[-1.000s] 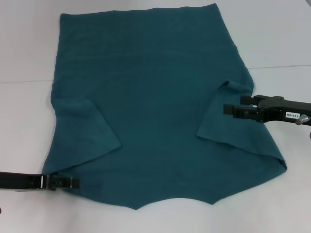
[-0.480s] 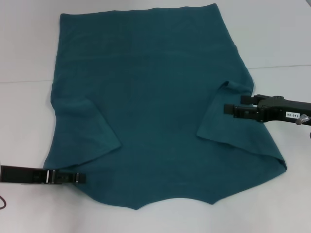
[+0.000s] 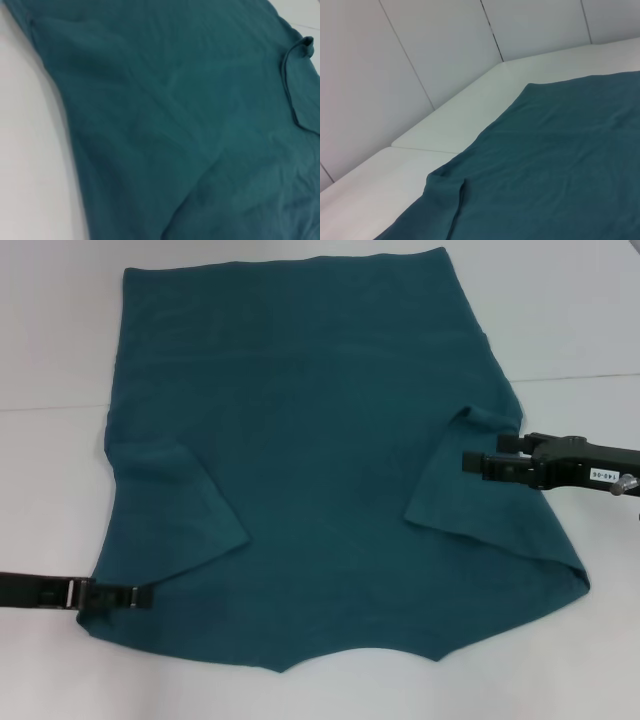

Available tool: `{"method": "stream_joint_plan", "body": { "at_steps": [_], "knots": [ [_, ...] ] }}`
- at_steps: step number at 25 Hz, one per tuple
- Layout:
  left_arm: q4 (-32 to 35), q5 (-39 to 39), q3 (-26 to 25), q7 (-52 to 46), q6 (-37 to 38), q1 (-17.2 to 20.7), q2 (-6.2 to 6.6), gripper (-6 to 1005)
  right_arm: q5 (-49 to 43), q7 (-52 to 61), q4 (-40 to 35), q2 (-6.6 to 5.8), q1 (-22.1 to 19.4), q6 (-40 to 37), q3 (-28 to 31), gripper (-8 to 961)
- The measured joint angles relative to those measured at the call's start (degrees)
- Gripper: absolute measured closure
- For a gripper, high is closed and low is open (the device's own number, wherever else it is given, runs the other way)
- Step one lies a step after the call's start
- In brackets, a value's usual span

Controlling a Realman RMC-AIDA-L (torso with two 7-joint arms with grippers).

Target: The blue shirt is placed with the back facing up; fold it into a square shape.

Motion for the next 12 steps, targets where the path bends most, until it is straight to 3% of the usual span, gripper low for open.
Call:
{"method": "stream_joint_plan", "body": {
  "at_steps": [12],
  "knots": [
    [0.95, 5.47, -0.99, -2.83, -5.25, 1.21, -0.07, 121, 0.0, -0.11, 0.0, 0.0, 0.45, 0.51, 0.26, 24]
  ]
}}
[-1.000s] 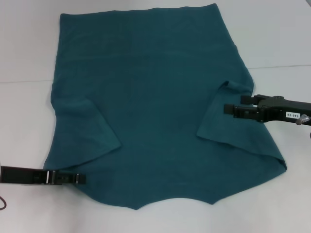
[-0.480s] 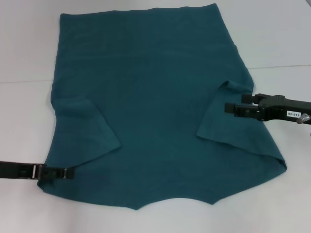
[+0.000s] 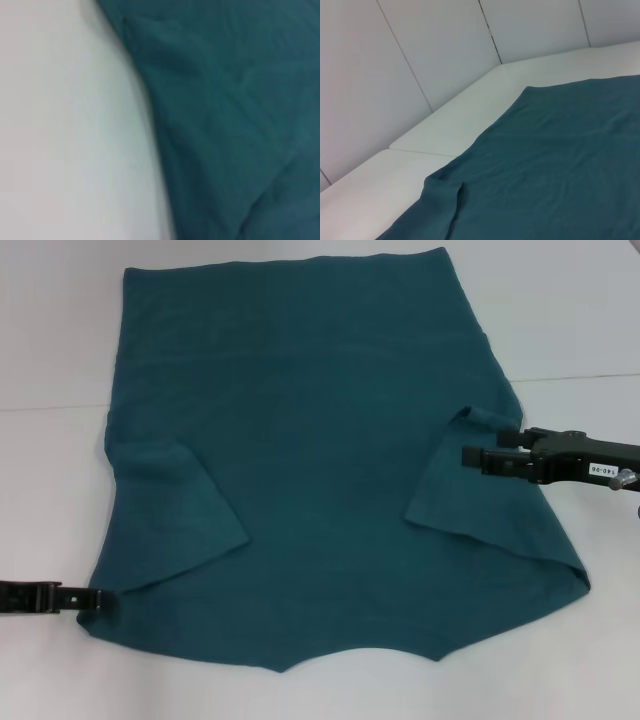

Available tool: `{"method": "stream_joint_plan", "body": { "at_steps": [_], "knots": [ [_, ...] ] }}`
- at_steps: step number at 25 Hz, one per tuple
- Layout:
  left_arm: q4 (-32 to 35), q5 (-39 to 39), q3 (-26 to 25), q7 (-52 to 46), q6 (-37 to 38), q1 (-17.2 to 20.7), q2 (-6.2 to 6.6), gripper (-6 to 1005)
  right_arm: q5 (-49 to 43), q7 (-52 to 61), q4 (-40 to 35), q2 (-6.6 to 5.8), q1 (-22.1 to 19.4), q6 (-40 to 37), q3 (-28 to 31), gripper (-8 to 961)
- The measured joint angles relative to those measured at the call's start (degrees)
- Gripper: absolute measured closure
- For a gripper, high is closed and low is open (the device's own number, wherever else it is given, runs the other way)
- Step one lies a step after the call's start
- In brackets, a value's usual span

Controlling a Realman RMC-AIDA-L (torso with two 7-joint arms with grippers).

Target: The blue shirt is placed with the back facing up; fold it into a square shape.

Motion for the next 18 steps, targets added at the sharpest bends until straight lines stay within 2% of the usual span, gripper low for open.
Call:
{"method": "stream_joint_plan", "body": {
  "at_steps": [8, 18],
  "knots": [
    [-0.16, 1.09, 0.41, -0.41, -0.9, -0.21, -0.23, 121, 0.0, -0.12, 0.0, 0.0, 0.08, 0.01, 0.41, 25],
    [-3.63, 1.36, 1.09, -0.05, -1.71, -1.89, -0.16, 121, 0.0, -0.39, 0.01, 0.0, 0.08, -0.19, 0.54, 25]
  ]
}}
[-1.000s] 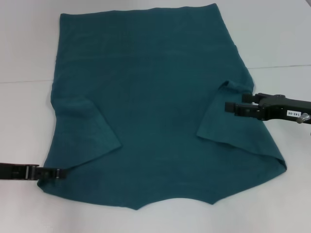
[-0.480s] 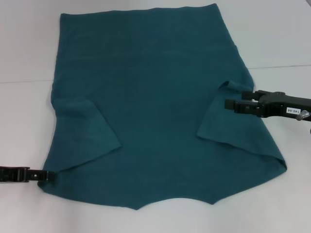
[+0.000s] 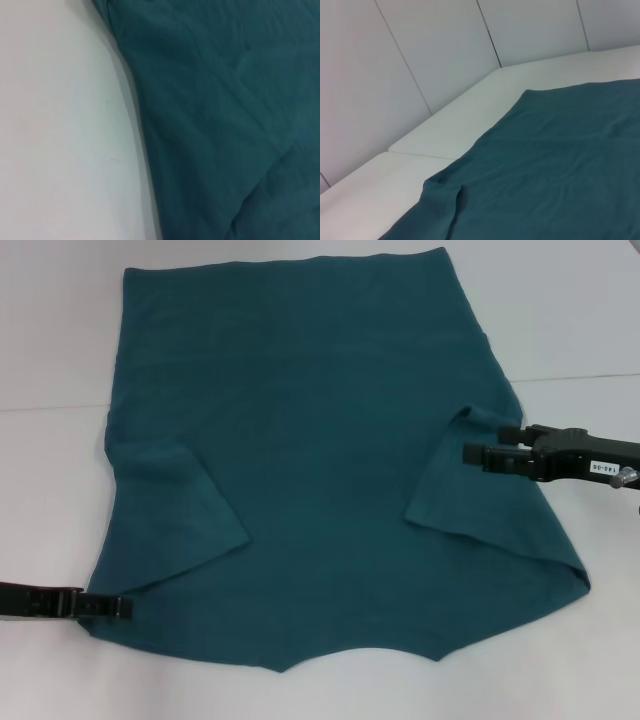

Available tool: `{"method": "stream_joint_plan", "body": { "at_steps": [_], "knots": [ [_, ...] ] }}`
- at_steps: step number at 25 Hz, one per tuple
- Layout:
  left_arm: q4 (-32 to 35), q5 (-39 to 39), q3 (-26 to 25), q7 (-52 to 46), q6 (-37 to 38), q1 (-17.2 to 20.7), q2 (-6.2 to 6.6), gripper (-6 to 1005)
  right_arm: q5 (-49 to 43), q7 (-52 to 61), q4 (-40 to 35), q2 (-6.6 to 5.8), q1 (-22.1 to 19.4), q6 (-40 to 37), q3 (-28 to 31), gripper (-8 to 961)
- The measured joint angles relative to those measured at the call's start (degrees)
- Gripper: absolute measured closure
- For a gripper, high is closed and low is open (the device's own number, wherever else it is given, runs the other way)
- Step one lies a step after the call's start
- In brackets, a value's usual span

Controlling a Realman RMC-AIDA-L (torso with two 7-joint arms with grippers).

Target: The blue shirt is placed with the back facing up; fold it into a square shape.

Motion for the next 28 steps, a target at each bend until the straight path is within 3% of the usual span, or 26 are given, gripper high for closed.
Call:
{"method": "stream_joint_plan", "body": {
  "at_steps": [28],
  "knots": [
    [-0.25, 1.12, 2.57, -0.16, 2.15, -1.49, -0.19, 122, 0.0, -0.02, 0.0, 0.0, -0.09, -0.35, 0.08, 26]
  ]
}}
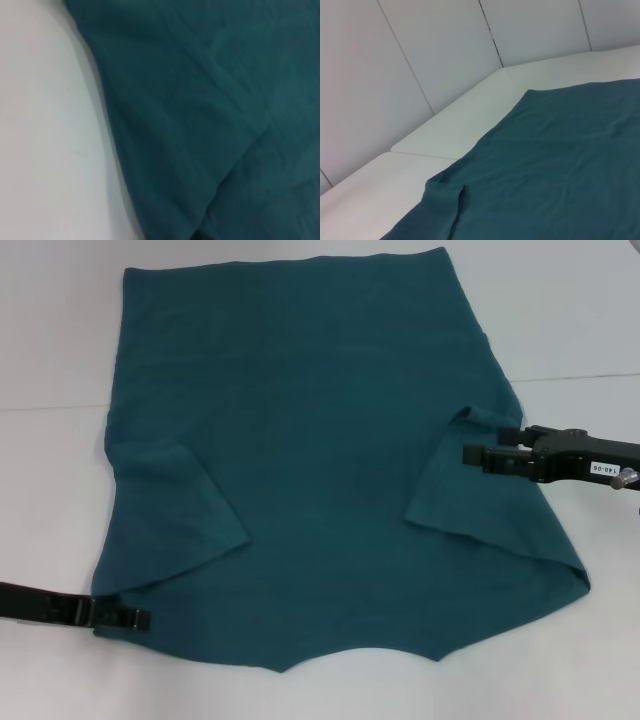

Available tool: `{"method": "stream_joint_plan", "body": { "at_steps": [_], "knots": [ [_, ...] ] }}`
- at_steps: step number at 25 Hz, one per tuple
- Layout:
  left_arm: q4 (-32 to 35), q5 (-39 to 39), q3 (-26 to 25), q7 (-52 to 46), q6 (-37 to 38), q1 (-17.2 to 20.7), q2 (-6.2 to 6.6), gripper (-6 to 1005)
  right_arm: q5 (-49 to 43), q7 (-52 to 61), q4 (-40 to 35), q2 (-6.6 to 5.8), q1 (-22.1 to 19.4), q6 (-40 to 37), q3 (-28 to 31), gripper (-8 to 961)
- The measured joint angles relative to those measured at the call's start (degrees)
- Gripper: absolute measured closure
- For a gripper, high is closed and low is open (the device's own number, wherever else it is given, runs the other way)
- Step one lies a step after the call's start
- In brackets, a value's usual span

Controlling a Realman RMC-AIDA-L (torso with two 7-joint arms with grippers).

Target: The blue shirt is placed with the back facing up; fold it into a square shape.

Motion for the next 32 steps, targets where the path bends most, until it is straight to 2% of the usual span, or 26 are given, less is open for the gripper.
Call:
{"method": "stream_joint_plan", "body": {
  "at_steps": [13, 32],
  "knots": [
    [0.53, 1.12, -0.5, -0.89, -0.35, 0.36, 0.41, 121, 0.0, 0.0, 0.0, 0.0, -0.18, 0.02, 0.0, 26],
    [-0.02, 1.77, 0.71, -0.87, -0.11, -0.64, 0.09, 145, 0.06, 0.0, 0.0, 0.0, 0.01, 0.02, 0.0, 27]
  ]
}}
